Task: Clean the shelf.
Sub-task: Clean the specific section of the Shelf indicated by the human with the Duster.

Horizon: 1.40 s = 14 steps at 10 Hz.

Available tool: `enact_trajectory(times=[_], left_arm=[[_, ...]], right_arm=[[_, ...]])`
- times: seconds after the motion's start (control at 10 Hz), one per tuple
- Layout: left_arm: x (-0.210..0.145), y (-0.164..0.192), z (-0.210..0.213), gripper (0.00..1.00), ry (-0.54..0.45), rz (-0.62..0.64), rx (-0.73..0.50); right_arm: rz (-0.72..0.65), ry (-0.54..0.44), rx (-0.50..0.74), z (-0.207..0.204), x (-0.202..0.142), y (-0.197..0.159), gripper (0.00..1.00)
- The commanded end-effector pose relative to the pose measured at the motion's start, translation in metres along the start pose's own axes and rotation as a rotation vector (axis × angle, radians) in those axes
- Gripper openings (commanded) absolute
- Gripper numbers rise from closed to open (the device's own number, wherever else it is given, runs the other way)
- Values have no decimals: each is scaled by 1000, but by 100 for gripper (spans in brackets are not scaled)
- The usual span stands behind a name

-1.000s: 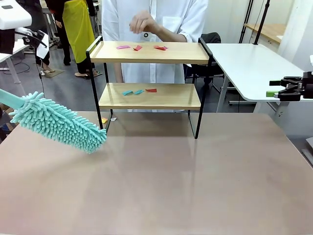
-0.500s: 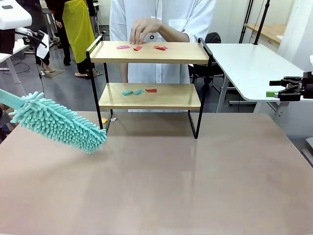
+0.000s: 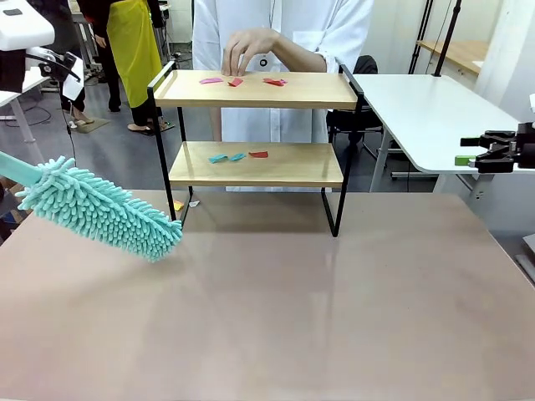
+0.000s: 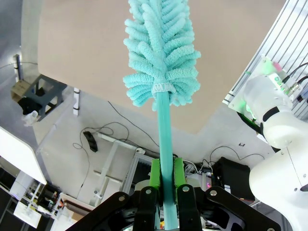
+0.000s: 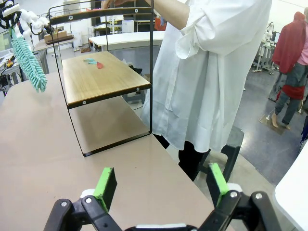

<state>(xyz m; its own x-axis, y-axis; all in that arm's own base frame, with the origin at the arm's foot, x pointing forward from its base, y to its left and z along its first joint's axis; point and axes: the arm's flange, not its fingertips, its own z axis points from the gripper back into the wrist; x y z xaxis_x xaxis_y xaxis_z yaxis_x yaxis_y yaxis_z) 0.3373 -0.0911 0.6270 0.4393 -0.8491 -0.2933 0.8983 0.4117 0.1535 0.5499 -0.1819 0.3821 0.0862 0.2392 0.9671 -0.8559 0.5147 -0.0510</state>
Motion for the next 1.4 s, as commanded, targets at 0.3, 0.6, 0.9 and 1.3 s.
enact_trajectory(times=[0.3,0.6,0.9,1.3], left_arm=[[-4,3,4,13,-92,-63,-21],[-9,-11,23,13,-287,-258,-18],[13,-39,73,13,-455,-202,-25],[42,-77,146,13,-738,-113,-80]], right_arm=[[-1,8,-1,0,4,0,100],[-1,8,-1,0,4,0,100],[-1,8,-1,0,4,0,100],[-1,8,-1,0,4,0,100]])
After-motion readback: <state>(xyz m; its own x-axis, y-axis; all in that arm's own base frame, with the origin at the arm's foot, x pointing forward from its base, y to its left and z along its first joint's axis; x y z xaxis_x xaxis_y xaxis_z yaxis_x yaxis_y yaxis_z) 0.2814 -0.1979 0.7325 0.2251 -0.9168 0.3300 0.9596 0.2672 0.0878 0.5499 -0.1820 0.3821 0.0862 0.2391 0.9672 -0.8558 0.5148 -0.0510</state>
